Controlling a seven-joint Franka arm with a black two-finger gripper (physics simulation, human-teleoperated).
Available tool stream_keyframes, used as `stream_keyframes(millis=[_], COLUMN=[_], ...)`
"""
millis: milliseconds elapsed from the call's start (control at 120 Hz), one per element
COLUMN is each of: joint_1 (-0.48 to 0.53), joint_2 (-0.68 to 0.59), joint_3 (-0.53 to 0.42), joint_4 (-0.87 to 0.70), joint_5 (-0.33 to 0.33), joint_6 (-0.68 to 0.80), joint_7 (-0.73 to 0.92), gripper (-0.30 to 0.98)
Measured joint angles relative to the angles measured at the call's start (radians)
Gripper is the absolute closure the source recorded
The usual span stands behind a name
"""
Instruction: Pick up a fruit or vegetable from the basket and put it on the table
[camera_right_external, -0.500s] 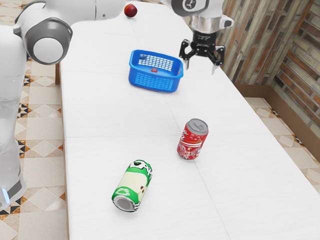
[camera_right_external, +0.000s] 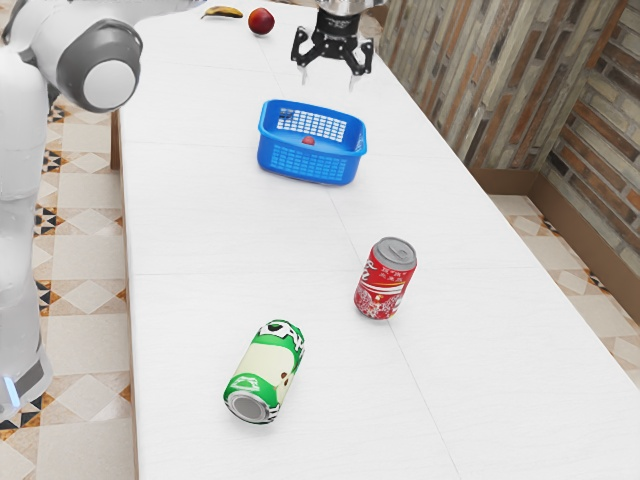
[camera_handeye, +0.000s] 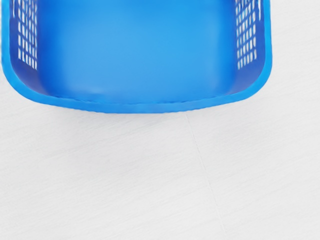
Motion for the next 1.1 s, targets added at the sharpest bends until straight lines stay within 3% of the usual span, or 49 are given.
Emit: stream_keyframes(millis=[150,275,442,533,717,808,1100], joint_1=[0.154,0.327,0.366,0.363,0.314,0.275,0.224], joint_2=[0.146,0.267,0.303,0.261,0.115,0.069,-0.003], joint_3=[-0.002,-0.165,-0.186,-0.170,-0.163,-0.116,-0.059], joint_4=[0.082,0.147,0.158,0.108,-0.094,-0.156,-0.268], joint_5=[-0.032,-0.061,-0.075,-0.092,-0.156,-0.173,-0.202], joint_6=[-0.008,0.056,0.126,0.151,0.268,0.301,0.344], joint_7=[0.270,0.460,0.659,0.713,0.681,0.620,0.363], gripper=[0.00,0.00,0.00,0.00,0.02,0.01,0.00])
